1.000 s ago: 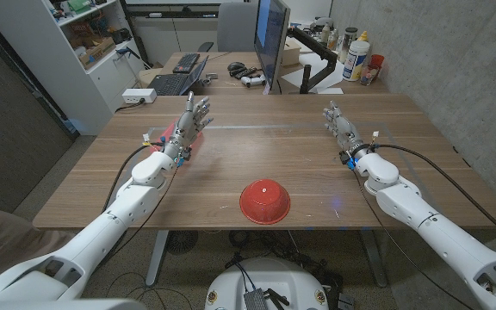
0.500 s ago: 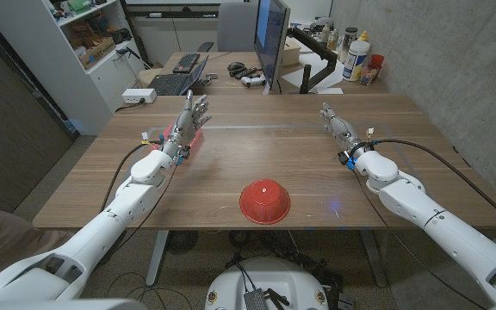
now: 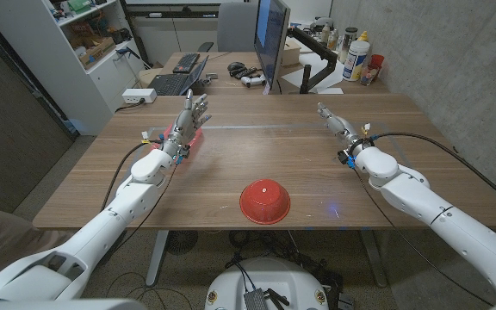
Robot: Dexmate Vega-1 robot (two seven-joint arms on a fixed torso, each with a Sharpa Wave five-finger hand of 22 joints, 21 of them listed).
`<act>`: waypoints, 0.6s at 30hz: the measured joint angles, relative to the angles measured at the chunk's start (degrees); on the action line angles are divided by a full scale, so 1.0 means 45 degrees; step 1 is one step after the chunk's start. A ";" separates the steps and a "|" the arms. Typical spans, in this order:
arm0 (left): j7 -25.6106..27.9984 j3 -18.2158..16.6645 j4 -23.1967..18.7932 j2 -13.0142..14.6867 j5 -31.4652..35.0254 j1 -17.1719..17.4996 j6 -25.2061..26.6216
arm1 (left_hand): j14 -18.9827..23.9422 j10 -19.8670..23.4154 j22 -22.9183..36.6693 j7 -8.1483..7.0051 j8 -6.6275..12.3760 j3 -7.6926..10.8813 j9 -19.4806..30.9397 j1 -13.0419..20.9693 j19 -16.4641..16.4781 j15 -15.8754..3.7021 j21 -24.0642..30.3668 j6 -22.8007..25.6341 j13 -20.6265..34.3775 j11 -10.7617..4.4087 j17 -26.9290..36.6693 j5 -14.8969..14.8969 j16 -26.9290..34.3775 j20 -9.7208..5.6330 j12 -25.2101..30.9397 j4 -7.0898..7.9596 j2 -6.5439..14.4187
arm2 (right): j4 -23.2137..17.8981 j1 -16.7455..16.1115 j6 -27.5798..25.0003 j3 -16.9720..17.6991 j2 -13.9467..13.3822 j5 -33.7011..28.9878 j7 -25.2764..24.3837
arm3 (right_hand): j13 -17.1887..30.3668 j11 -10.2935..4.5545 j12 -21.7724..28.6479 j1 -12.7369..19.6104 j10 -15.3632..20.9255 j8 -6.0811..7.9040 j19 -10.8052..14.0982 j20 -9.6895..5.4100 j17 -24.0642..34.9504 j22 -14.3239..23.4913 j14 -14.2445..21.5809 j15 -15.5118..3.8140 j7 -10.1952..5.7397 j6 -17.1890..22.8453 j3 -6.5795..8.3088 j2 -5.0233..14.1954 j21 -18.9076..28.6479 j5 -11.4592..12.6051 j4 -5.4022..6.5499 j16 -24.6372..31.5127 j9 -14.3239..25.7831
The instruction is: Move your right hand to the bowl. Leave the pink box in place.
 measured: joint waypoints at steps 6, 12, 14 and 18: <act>-0.0051 0.0008 0.0020 0.0001 0.0001 -0.0012 0.0000 | -0.0031 0.0052 0.0000 0.0000 0.0000 0.0000 0.0000 0.0000 -0.0001 -0.0031 0.0000 0.0001 0.0001 -0.0052 0.0000 0.0000 -0.0001 0.0001 0.0000 0.0000 0.0000 | -0.0735 -0.0123 -0.0577 -0.0062 -0.0318 -0.0452 -0.0258 | 0.0000 -0.0098 0.0006 0.0085 0.0099 0.0100 0.0000 0.0000 0.0000 0.0001 0.0001 0.0000 -0.0236 0.0242 0.0053 0.0046 0.0000 0.0000 -0.0054 0.0000 0.0001; -0.0089 0.0006 -0.0003 0.0030 -0.0025 -0.0005 -0.0001 | -0.0062 0.0092 0.0001 0.0006 0.0000 0.0000 0.0000 0.0000 -0.0001 -0.0062 0.0000 -0.0005 0.0001 -0.0092 0.0000 0.0000 -0.0001 0.0001 0.0052 0.0000 0.0000 | -0.1413 -0.0205 -0.1245 -0.0162 -0.0573 -0.1017 -0.0537 | 0.0000 -0.0140 0.0099 0.0154 0.0142 0.0197 0.0001 0.0000 0.0000 0.0000 -0.0051 -0.0052 -0.0277 0.0377 0.0091 0.0115 0.0000 0.0000 -0.0092 0.0000 0.0001; -0.0115 0.0002 -0.0006 0.0032 -0.0041 -0.0005 0.0000 | -0.0062 0.0092 0.0001 0.0047 0.0000 0.0000 0.0000 0.0000 -0.0001 -0.0062 0.0000 -0.0045 0.0002 -0.0091 0.0001 0.0000 -0.0001 0.0001 0.0052 0.0001 0.0000 | -0.1625 -0.0222 -0.1400 -0.0205 -0.0645 -0.1157 -0.0597 | -0.0017 -0.0140 0.0099 0.0190 0.0142 0.0197 -0.0050 -0.0051 0.0000 0.0001 -0.0162 -0.0162 -0.0316 0.0416 0.0121 0.0078 0.0000 0.0000 -0.0121 0.0000 0.0002; -0.0147 -0.0002 0.0007 0.0033 -0.0056 -0.0008 0.0000 | -0.0062 0.0092 0.0002 0.0046 0.0000 0.0000 0.0000 0.0000 -0.0001 -0.0062 0.0000 -0.0045 0.0002 -0.0091 0.0001 0.0000 -0.0001 0.0002 0.0052 0.0001 0.0000 | -0.2001 -0.0228 -0.1762 -0.0308 -0.0778 -0.1540 -0.0713 | -0.0032 -0.0140 0.0098 0.0287 0.0142 0.0197 -0.0114 -0.0115 0.0001 0.0001 -0.0227 -0.0227 -0.0316 0.0415 0.0142 0.0113 0.0000 0.0000 -0.0142 0.0000 0.0001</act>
